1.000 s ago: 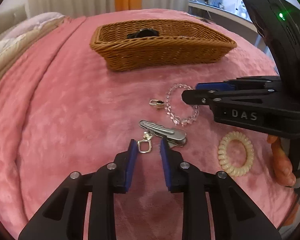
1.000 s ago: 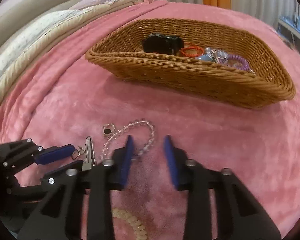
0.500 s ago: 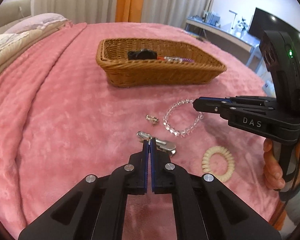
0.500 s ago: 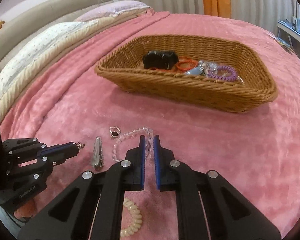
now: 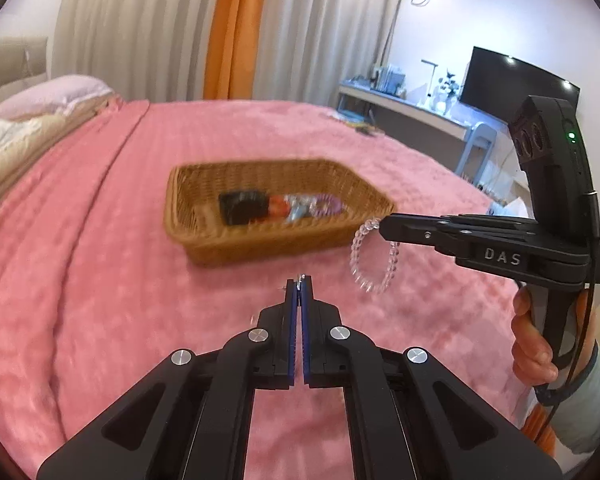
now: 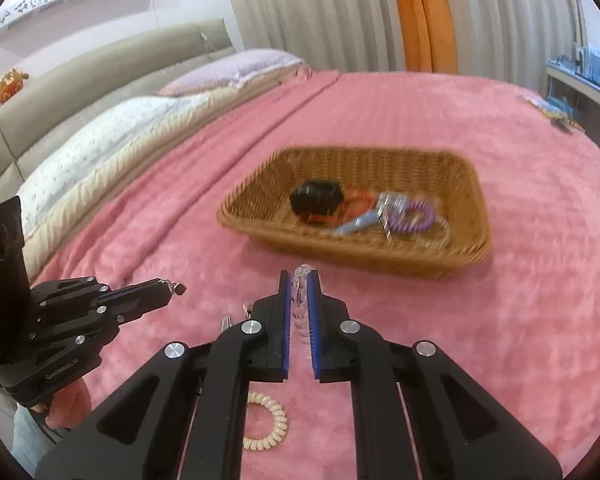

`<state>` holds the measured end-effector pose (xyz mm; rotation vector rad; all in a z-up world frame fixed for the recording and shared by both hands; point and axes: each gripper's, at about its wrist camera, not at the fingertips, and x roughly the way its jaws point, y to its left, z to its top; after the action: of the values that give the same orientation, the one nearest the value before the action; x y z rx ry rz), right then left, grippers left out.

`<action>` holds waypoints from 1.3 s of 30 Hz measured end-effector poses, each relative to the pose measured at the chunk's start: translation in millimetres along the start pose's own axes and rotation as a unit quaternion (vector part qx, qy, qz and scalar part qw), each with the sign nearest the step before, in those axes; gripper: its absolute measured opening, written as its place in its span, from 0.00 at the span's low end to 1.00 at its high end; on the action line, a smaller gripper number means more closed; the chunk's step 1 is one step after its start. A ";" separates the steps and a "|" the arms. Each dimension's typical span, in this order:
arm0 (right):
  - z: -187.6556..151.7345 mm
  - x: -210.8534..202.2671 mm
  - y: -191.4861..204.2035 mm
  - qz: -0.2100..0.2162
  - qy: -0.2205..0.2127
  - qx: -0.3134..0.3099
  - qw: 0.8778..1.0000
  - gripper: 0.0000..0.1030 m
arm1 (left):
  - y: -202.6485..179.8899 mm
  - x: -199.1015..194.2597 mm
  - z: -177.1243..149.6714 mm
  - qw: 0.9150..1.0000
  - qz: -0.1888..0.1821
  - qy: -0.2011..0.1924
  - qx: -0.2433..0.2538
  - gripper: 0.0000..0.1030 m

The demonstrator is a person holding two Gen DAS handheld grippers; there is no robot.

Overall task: Organize jewelry
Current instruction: 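Carry earring and bead bracelet into the basket and open both tools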

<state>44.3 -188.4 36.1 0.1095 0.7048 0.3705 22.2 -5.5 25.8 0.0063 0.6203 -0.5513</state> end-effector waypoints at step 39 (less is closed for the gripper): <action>25.1 11.8 -59.6 -0.057 -0.012 0.031 0.998 0.52 | 14.6 70.2 60.0 0.998 0.045 0.039 -0.027 0.47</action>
<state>86.5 -238.8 34.7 0.1310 0.6948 0.2382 109.7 -37.4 33.8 0.0050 0.7080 -0.4487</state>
